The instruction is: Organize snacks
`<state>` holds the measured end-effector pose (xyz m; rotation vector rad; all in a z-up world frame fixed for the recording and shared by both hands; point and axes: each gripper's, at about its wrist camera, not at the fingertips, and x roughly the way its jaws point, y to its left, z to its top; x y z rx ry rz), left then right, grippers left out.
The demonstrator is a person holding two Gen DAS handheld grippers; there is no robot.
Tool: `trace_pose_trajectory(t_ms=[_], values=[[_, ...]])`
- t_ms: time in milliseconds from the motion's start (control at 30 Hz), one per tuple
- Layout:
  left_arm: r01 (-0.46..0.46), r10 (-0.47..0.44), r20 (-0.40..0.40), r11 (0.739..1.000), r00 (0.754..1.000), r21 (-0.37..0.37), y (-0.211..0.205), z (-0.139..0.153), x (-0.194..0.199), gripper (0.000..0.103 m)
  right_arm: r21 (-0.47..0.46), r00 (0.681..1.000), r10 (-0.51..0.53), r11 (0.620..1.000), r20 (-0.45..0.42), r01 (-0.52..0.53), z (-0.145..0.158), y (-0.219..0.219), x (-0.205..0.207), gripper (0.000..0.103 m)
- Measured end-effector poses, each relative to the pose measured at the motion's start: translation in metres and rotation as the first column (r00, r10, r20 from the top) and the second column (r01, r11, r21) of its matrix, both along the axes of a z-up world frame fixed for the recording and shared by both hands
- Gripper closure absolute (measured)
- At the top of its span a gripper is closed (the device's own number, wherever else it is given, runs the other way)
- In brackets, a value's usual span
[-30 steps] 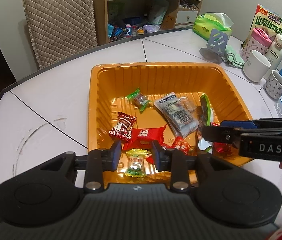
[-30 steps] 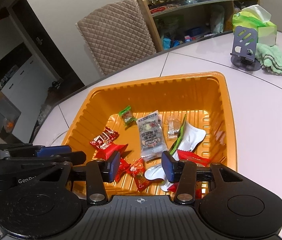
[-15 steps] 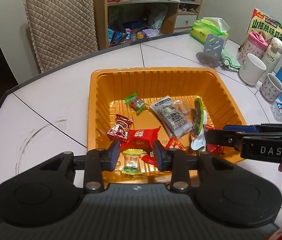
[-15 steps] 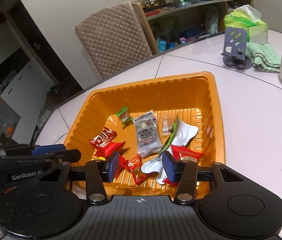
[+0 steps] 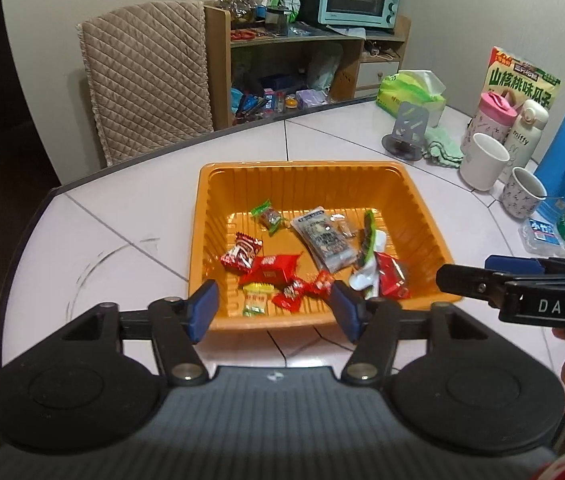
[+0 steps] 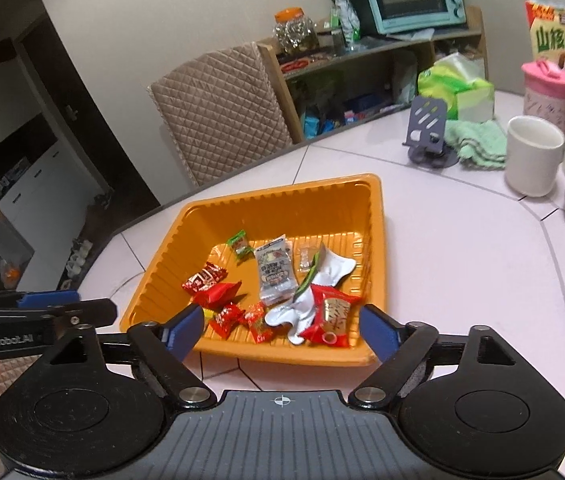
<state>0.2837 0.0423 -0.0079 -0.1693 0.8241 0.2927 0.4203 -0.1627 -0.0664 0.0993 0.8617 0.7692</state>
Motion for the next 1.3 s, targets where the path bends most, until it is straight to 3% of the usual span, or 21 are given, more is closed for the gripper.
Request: trace_pose_trajectory(t_ms=[200,467,900,1300], values=[[-0.033,0.033,0.019,0.999,0.999,0.011,-0.021,0.02,-0.037,0.032,0.012,1.0,0.014,1.0,0.024,-0.014,0.016,-0.021,-0.028,0.015],[-0.067,0.067,0.024,0.998,0.997,-0.002,-0.041,0.032,-0.09,0.03,0.008,0.999,0.036,0.999,0.028,-0.036,0.036,-0.035,-0.081,0.015],[0.003,-0.003,-0.009,1.0,1.0,-0.023,-0.049,0.037,-0.181,0.03,-0.081,1.0,-0.018,0.997,0.026,0.02,0.048,-0.036,-0.19,0.015],[0.072,-0.073,-0.008,0.997,0.997,-0.023,-0.04,0.039,-0.241,0.03,-0.098,0.994,-0.108,0.989,0.037,0.111,0.058,-0.031,-0.265,0.015]])
